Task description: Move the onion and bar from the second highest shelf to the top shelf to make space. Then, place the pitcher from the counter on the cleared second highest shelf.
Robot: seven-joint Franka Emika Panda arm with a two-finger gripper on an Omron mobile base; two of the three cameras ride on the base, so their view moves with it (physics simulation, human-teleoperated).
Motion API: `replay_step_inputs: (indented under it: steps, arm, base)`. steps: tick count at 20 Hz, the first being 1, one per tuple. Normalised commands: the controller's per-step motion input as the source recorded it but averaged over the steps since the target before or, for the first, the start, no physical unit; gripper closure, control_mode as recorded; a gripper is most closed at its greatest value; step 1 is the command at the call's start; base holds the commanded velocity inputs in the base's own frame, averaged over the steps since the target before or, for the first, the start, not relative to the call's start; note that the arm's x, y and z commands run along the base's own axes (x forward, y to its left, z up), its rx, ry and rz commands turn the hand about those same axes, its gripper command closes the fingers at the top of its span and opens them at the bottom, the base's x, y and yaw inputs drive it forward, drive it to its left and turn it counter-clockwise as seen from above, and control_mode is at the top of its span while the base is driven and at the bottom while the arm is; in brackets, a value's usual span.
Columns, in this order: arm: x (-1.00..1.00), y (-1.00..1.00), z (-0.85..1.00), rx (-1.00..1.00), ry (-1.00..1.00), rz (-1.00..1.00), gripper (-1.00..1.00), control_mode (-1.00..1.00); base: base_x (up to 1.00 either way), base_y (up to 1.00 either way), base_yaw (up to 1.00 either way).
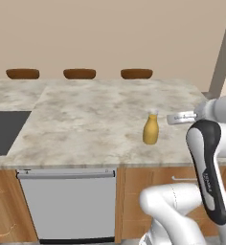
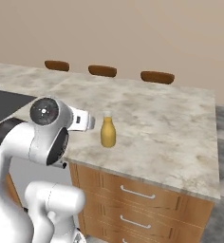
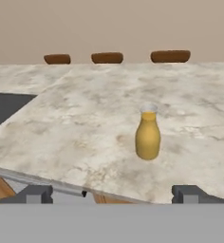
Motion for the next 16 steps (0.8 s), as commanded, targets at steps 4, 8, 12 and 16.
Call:
replay_step_inputs:
  steps: [4,8,12,16]
  arm:
    - [0.17,-0.32,-0.30,0.00,-0.07,0.23,-1.00,-1.00]
    - [0.31,-0.29,-0.24,0.00,-0.09,0.34,-1.00,-1.00]
    - [0.24,-0.32,-0.22,0.00,-0.06,0.36,-1.00,-1.00]
    - [0.16,-0.25,-0.12,0.00,0.00,0.31,-1.00,-1.00]
  base:
    - [0.00,0.00,0.00]
    - [0.00,0.00,0.00]
    - [0.00,0.00,0.00]
    - [0.00,0.00,0.00]
